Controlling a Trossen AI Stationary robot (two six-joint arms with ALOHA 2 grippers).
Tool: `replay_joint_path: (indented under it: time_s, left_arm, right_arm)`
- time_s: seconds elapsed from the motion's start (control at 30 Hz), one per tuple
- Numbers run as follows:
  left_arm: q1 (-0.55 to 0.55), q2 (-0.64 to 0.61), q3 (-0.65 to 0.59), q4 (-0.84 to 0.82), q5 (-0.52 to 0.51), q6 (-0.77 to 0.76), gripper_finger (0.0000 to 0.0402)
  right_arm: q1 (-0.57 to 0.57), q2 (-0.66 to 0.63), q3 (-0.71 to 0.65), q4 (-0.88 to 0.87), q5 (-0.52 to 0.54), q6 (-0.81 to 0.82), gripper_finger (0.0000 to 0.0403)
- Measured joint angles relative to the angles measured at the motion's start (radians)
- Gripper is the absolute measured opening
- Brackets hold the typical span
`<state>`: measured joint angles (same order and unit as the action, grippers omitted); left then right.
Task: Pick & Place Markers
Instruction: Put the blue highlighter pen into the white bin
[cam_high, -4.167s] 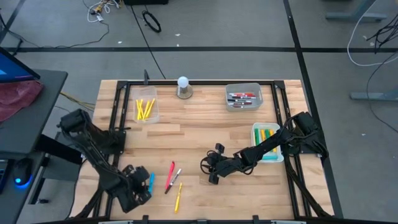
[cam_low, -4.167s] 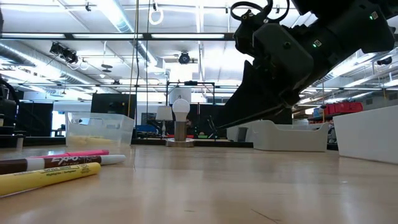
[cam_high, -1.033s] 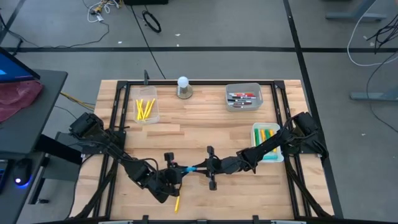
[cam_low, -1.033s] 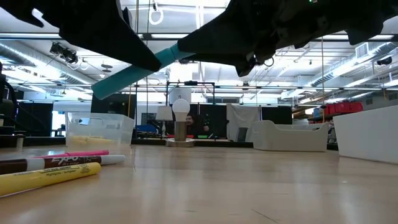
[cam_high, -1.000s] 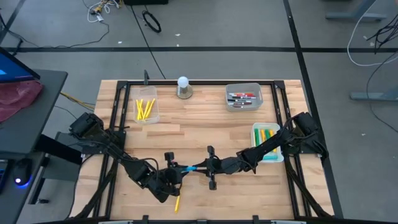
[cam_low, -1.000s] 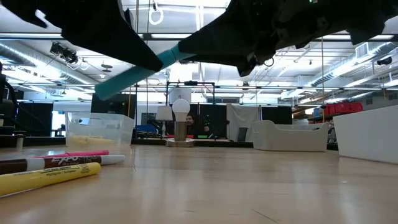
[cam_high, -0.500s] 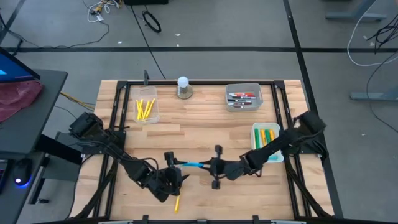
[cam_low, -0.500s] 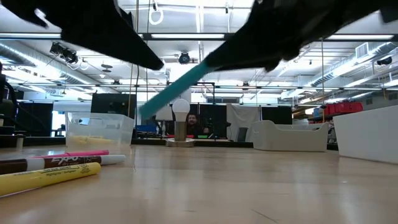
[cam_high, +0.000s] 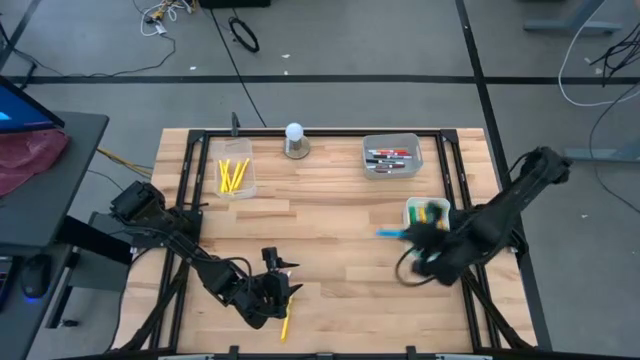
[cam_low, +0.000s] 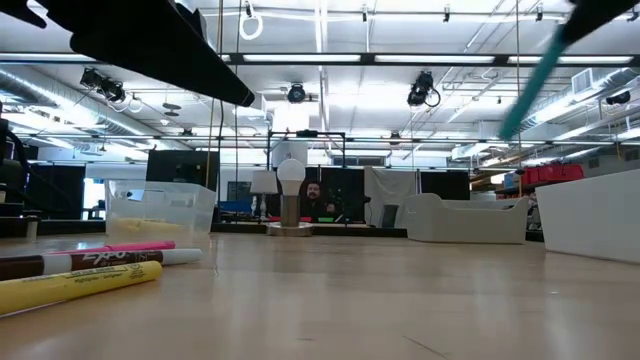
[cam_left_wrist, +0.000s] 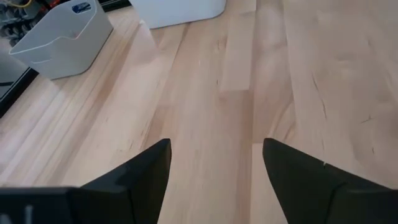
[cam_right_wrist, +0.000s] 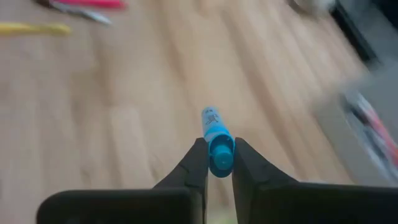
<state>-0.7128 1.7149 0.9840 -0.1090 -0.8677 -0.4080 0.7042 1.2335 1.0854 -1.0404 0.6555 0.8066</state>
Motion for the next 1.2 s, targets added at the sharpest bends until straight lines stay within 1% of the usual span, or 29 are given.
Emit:
replay_joint_path:
  time_s: [0.1,0.17,0.2,0.3,0.37,0.4,0.47,0.53,0.7,0.87,1.03,1.1,1.2]
  left_arm:
    - [0.003,0.000,0.000,0.001,0.000,0.000,0.0259]
    - [0.005,0.000,0.000,0.001,0.000,0.000,0.0259]
    - [0.005,0.000,0.000,0.001,0.000,0.000,0.0259]
    - [0.005,0.000,0.000,0.001,0.000,-0.005,0.0259]
    - [0.005,0.000,0.000,0.001,0.000,-0.008,0.0259]
    - [0.005,0.000,0.000,0.001,0.000,-0.008,0.0259]
    - [0.005,0.000,0.000,0.001,0.000,-0.008,0.0259]
    - [0.005,0.000,0.000,0.001,0.000,-0.022,0.0259]
    - [0.005,0.000,0.000,0.001,0.000,-0.027,0.0259]
    - [0.005,0.000,0.000,0.002,0.000,-0.027,0.0259]
    - [0.009,0.000,0.000,0.002,0.000,-0.029,0.0259]
    - [0.010,0.000,0.000,0.002,0.000,-0.031,0.0259]
    - [0.010,0.000,0.000,0.002,0.000,-0.034,0.0259]
  right_arm:
    - [0.026,-0.040,0.103,-0.337,-0.048,0.219,0.0031]
    - [0.035,-0.047,0.146,-0.502,-0.086,0.334,0.0031]
    - [0.036,-0.050,0.153,-0.532,-0.098,0.376,0.0031]
    - [0.036,-0.073,0.118,-0.491,-0.105,0.366,0.0031]
    - [0.028,-0.065,0.083,-0.515,-0.108,0.414,0.0031]
    - [0.022,-0.056,0.057,-0.530,-0.113,0.446,0.0031]
    - [0.013,-0.052,-0.009,-0.525,-0.143,0.446,0.0031]
    - [0.005,-0.055,-0.059,-0.530,-0.151,0.475,0.0031]
    - [-0.017,-0.052,-0.190,-0.523,-0.138,0.547,0.0031]
    - [-0.017,-0.050,-0.296,-0.445,-0.126,0.590,0.0033]
    - [-0.017,-0.050,-0.329,-0.297,-0.133,0.543,0.0060]
    - [-0.017,-0.050,-0.329,-0.284,-0.153,0.541,0.0072]
    - [-0.017,-0.050,-0.329,-0.279,-0.213,0.545,0.0092]
